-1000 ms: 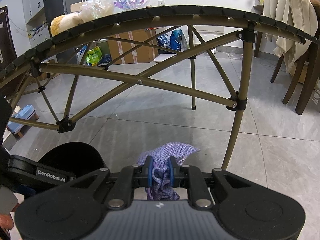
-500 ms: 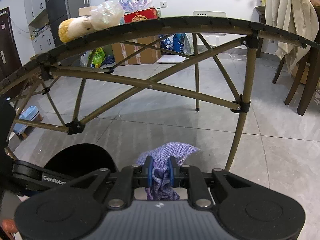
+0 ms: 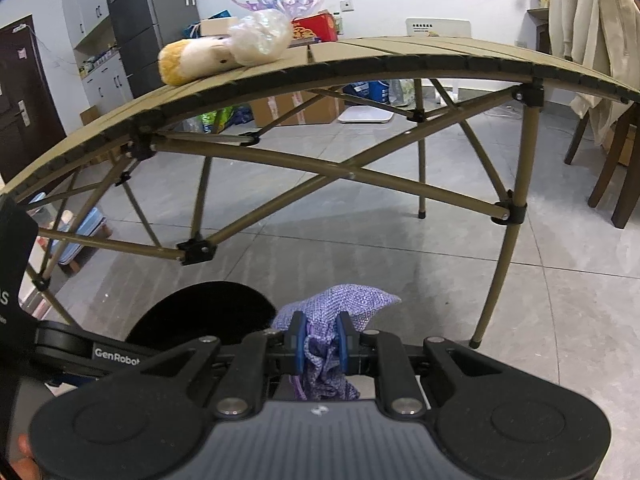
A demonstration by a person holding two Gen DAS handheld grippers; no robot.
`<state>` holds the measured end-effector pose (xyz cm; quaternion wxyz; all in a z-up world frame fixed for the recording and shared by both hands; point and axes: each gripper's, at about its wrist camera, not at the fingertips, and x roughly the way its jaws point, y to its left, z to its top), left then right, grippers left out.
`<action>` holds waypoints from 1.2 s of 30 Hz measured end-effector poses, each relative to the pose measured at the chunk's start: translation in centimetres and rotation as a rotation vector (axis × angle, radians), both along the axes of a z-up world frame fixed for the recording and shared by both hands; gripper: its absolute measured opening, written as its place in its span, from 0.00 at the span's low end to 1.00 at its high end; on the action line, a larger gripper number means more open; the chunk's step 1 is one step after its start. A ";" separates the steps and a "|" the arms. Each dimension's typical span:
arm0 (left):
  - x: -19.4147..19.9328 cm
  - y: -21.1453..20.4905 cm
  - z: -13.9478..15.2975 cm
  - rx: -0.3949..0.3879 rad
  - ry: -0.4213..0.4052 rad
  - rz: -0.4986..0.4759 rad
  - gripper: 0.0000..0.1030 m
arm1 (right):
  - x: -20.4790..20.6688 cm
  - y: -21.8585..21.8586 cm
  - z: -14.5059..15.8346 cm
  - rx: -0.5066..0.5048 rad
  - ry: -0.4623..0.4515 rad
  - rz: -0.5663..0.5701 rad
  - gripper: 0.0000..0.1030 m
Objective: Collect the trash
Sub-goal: 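Move the left tool away while the right tool brings the sachet over the bin, then open the right tool over the bin to drop the lilac sachet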
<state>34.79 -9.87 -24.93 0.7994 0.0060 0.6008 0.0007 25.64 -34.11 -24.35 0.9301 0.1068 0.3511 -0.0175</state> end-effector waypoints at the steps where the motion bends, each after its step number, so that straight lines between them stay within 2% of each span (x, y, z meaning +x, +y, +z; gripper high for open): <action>1: -0.1 0.4 0.1 -0.001 -0.004 0.002 1.00 | -0.1 0.2 0.2 0.005 0.000 0.004 0.15; 8: -0.9 3.1 1.1 0.003 -0.037 0.016 1.00 | -0.3 2.4 1.0 0.033 0.009 0.052 0.15; 13: -1.0 5.9 1.2 0.007 -0.037 0.064 1.00 | 0.0 4.3 1.2 0.046 0.031 0.098 0.15; 25: -1.8 12.5 1.1 0.019 -0.048 0.160 1.00 | 2.6 10.0 -0.1 0.030 0.135 0.179 0.15; 36: -1.6 13.4 0.9 0.013 -0.045 0.176 1.00 | 5.5 11.8 -2.2 0.022 0.255 0.194 0.15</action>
